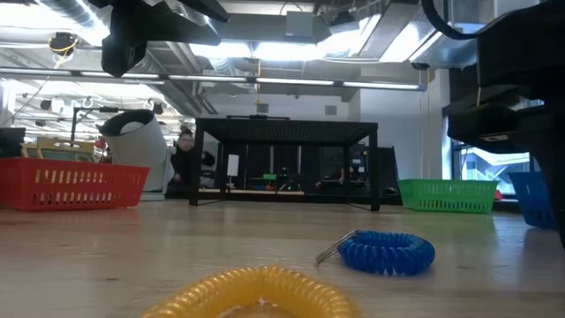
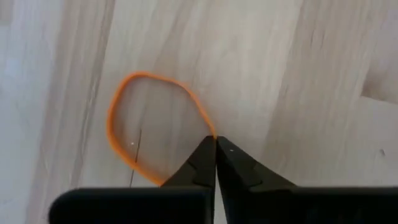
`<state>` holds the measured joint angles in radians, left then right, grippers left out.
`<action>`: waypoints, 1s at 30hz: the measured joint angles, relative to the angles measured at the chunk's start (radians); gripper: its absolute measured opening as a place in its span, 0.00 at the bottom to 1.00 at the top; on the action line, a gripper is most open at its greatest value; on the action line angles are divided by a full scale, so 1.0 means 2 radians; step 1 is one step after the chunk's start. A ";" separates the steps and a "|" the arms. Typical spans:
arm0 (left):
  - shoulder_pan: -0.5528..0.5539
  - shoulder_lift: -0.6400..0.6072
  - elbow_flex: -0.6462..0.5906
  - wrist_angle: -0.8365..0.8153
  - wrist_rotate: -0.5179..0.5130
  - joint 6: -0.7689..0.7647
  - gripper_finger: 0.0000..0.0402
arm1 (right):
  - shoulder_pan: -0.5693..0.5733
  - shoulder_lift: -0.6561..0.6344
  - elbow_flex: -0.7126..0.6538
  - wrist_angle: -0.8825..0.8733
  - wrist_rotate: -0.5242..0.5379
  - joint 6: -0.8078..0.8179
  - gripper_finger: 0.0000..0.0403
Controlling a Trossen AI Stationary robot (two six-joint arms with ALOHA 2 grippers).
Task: Pick & Place Office Desk Supplies
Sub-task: Put the orange rubber band into the blue bin
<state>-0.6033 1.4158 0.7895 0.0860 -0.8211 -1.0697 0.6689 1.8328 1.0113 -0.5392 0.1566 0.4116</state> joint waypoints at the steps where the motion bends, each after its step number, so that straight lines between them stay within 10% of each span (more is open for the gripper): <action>1: 0.000 0.000 0.000 0.000 0.000 0.000 0.25 | 0.000 0.000 0.000 0.000 0.000 0.003 0.02; 18: 0.000 0.000 0.000 -0.004 0.000 0.005 0.25 | -0.002 -0.085 -0.004 0.025 0.117 0.092 0.01; 30: 0.002 0.000 0.000 -0.004 -0.042 0.015 0.25 | -0.004 -0.210 -0.002 0.264 0.286 -0.019 0.01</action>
<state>-0.6003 1.4155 0.7895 0.0776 -0.9051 -1.0405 0.6609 1.4119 1.0065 -0.0104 0.7287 0.3743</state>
